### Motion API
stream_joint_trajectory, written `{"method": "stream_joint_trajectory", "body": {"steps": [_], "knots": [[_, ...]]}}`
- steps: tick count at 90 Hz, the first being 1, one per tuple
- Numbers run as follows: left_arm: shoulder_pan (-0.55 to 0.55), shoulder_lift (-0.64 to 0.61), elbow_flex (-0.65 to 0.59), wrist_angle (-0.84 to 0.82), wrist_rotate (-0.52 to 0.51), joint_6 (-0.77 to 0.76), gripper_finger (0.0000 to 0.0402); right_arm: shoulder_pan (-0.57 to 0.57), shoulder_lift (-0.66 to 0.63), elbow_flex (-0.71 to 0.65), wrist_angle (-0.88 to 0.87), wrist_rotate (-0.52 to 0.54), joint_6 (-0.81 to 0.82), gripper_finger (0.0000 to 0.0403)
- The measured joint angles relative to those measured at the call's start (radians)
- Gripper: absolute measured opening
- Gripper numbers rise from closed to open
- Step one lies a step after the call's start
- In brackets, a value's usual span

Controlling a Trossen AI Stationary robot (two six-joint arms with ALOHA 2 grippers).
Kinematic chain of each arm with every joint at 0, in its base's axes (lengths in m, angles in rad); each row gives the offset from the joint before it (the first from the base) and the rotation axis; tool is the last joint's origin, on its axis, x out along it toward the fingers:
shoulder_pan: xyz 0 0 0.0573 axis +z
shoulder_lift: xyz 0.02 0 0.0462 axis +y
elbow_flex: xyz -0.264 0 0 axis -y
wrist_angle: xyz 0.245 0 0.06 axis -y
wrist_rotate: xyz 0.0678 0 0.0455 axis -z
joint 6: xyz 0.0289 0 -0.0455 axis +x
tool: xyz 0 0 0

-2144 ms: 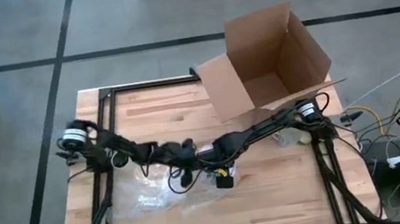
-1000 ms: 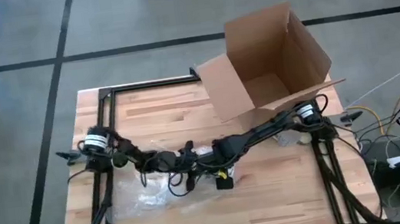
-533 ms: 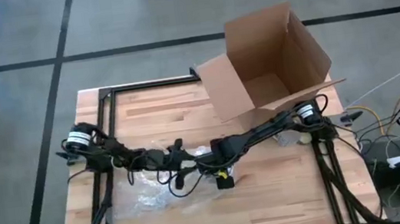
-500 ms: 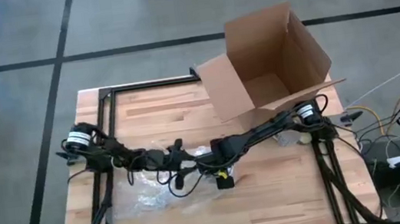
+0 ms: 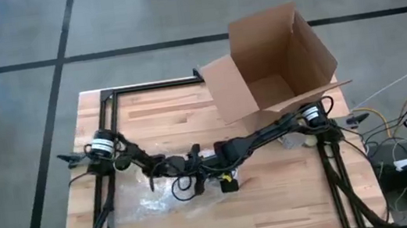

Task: Wrap mug
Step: Wrap the blue mug with the right bubble wrap

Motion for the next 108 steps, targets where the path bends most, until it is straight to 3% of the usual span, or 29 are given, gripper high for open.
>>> {"method": "stream_joint_trajectory", "body": {"steps": [21,67,85,108], "knots": [[-0.002,0.037,0.039,0.008,0.014,0.005,0.0109,0.005,-0.001,-0.003,-0.032,-0.009,-0.004,0.0394],[-0.006,-0.007,-0.055,0.107,0.027,-0.007,0.0102,0.024,-0.002,0.004,0.008,0.025,-0.088,0.0394],[-0.006,-0.01,-0.138,0.245,0.032,0.03,0.0134,0.03,-0.005,0.005,0.015,0.045,-0.098,0.0394],[-0.007,0.012,-0.121,0.245,0.011,0.049,0.0185,0.035,-0.006,0.0,0.058,0.065,-0.067,0.0394]]}}
